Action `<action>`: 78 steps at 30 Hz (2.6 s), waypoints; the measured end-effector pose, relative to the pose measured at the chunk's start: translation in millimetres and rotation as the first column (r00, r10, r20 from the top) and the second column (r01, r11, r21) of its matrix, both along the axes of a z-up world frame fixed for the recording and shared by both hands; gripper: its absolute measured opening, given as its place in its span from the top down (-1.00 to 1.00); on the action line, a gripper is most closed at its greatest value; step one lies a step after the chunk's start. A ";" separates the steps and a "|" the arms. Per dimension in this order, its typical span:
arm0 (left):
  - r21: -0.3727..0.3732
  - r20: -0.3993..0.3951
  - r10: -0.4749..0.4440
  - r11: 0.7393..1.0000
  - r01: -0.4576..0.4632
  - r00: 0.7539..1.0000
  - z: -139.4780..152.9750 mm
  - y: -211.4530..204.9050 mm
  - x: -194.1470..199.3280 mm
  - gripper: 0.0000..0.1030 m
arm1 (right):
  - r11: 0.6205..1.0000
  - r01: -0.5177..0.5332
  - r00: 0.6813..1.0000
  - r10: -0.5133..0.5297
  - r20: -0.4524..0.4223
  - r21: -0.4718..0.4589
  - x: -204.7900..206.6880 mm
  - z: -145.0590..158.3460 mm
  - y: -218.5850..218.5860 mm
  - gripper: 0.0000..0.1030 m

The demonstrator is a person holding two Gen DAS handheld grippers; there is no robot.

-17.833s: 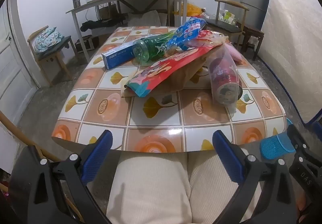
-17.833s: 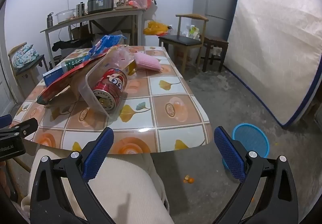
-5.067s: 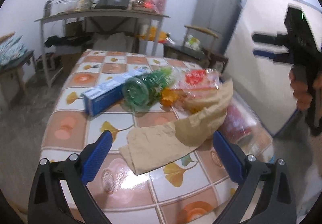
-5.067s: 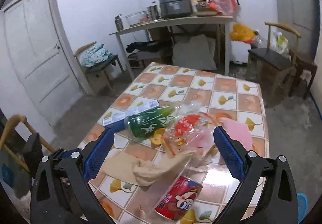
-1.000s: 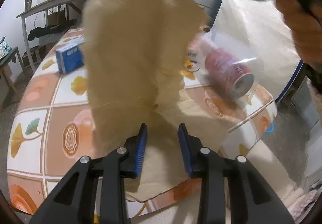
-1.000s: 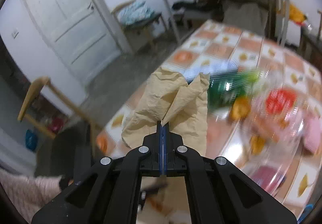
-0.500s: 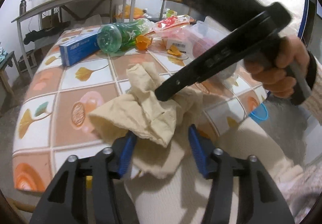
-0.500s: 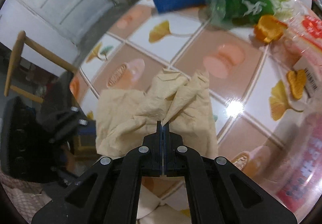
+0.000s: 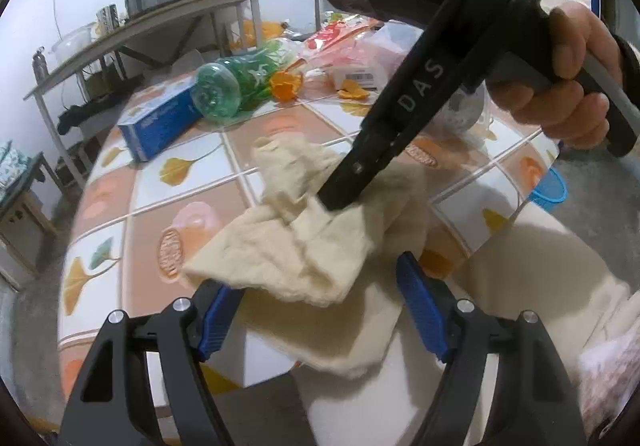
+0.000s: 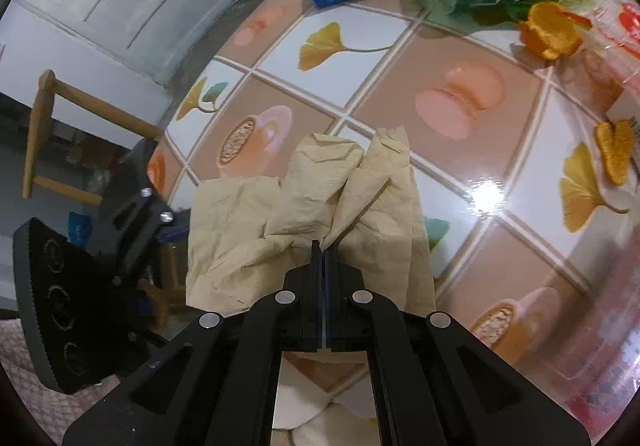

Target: Collect trash

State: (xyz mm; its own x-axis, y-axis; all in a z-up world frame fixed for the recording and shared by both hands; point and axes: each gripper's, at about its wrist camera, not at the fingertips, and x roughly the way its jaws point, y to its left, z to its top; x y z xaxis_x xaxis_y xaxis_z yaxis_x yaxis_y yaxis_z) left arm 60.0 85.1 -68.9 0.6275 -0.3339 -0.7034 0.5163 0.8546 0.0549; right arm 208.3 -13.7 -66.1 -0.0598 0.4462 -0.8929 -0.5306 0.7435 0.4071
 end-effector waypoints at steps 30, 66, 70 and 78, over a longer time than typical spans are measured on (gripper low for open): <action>0.015 0.134 -0.030 0.999 0.028 0.990 36.8 -5.2 -6.2 -0.52 | 0.999 -0.036 0.997 0.037 -0.061 0.015 -1.6 -3.8 14.1 1.00; -0.081 -0.106 0.048 0.995 -0.057 0.993 9.0 -7.1 45.2 0.70 | 0.897 0.252 0.912 -0.346 0.221 0.362 -13.9 124.7 -148.9 0.20; -0.108 -0.124 0.068 0.991 -0.081 0.990 9.8 -3.7 46.3 0.73 | 0.825 0.405 0.839 -0.507 0.198 0.394 5.8 129.2 -193.9 -0.02; -0.157 -0.141 0.099 0.980 -0.121 0.985 11.8 2.6 49.0 0.74 | 0.670 0.609 0.744 -0.668 -0.013 0.423 75.6 96.2 -219.9 -0.12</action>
